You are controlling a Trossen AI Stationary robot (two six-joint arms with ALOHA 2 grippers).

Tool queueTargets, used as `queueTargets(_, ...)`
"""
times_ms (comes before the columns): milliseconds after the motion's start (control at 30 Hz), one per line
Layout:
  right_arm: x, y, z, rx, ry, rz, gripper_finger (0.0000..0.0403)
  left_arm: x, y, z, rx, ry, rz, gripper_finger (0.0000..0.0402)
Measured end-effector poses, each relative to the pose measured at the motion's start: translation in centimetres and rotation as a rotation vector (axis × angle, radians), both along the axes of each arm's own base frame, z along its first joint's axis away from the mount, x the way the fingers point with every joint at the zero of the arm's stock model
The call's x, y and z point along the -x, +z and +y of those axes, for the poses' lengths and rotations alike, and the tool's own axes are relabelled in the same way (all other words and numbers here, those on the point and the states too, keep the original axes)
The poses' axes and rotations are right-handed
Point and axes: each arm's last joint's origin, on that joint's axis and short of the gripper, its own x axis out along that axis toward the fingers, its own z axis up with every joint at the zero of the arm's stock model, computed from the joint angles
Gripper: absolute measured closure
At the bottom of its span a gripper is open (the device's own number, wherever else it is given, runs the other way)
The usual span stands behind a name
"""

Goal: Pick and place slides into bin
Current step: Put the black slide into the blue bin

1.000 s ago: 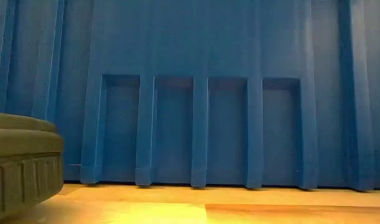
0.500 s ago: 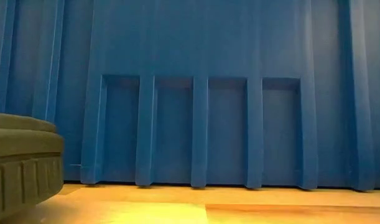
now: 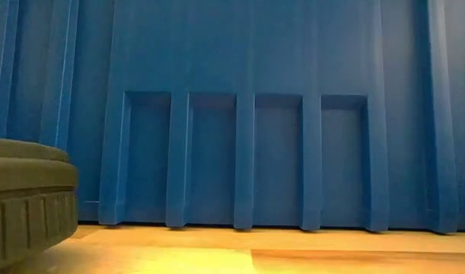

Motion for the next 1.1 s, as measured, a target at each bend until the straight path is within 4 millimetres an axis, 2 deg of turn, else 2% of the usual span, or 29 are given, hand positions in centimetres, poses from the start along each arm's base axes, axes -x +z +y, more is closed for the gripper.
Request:
queueTargets(167,-2.0,-1.1,-1.4,-0.018,0.013,0.073,0.0401,0.0,0.0,-0.1,0.001,-0.022,-0.001,0.0165)
queueTargets(300,-1.9,-2.3,-1.8,-0.030,-0.007,0.184,0.0401,0.0,0.0,-0.1,-0.006,-0.037,0.000,0.0165)
queueTargets(500,-2.0,-3.0,-2.6,-0.022,-0.027,0.222,0.0401,0.0,0.0,-0.1,-0.006,-0.038,0.000,0.0165)
queueTargets(833,-2.6,-2.7,-2.8,0.007,-0.013,0.155,0.0402,0.0,0.0,-0.1,-0.007,-0.044,0.000,0.0165)
queueTargets(1100,-1.9,-3.2,-2.8,-0.032,0.012,0.249,0.0402,0.0,0.0,-0.1,-0.007,-0.044,0.000,0.0165)
